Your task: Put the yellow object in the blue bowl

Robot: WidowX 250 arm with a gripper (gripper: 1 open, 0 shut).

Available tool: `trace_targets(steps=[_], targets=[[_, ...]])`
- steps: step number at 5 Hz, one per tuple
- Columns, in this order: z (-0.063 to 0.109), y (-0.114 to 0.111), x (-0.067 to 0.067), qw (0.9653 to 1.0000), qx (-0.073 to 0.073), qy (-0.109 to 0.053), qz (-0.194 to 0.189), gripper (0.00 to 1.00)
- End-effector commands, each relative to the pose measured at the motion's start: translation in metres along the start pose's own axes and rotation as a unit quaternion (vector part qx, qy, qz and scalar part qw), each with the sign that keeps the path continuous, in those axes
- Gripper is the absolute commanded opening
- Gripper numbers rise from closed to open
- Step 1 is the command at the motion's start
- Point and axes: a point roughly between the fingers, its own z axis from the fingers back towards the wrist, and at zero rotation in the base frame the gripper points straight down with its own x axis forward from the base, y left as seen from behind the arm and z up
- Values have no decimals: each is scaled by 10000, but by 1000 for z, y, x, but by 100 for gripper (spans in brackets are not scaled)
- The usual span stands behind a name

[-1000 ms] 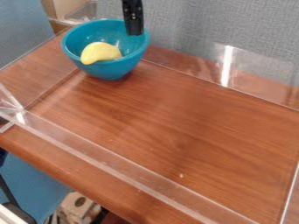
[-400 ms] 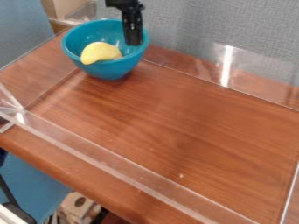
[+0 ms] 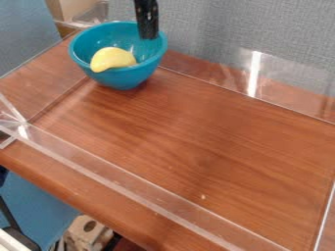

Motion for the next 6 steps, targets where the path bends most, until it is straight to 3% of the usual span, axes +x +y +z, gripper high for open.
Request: trace_targets(steps=[1,2,4,6], targets=[[27,-3,-4,9995,-248,110,-141,100],[30,-8,4,9995,-228,61,-201,100],[14,5,-10,9989,-173,-46,-424,100],[13,-9,8,9991,-116,-74,-395,100]])
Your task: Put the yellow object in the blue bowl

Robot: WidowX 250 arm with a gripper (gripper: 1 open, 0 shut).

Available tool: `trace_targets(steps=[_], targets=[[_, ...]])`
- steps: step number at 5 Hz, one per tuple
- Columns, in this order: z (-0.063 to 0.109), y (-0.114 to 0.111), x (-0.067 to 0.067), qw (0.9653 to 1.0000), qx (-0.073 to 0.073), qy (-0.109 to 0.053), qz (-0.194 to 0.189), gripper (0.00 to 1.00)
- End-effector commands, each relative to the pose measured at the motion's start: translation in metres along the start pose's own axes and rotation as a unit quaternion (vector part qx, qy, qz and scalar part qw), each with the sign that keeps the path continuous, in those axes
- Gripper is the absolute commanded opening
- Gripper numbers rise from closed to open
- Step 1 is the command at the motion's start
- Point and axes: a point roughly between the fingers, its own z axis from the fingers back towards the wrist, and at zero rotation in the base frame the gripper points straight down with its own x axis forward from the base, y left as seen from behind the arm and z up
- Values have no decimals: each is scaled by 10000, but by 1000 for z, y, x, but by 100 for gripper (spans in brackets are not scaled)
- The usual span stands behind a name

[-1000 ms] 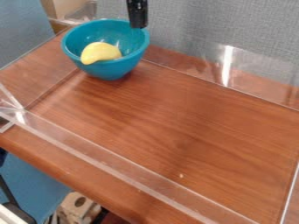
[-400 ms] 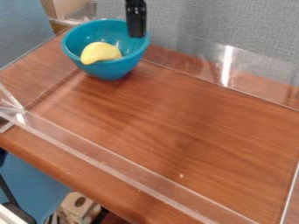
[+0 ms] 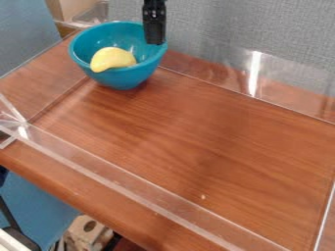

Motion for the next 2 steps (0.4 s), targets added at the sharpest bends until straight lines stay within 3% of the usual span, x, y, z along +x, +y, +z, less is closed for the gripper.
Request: trace_targets(steps=[1,2], targets=[[22,-7,10,9994,-320,97,30,100],[36,2,13,9986,-335,138,398,100]])
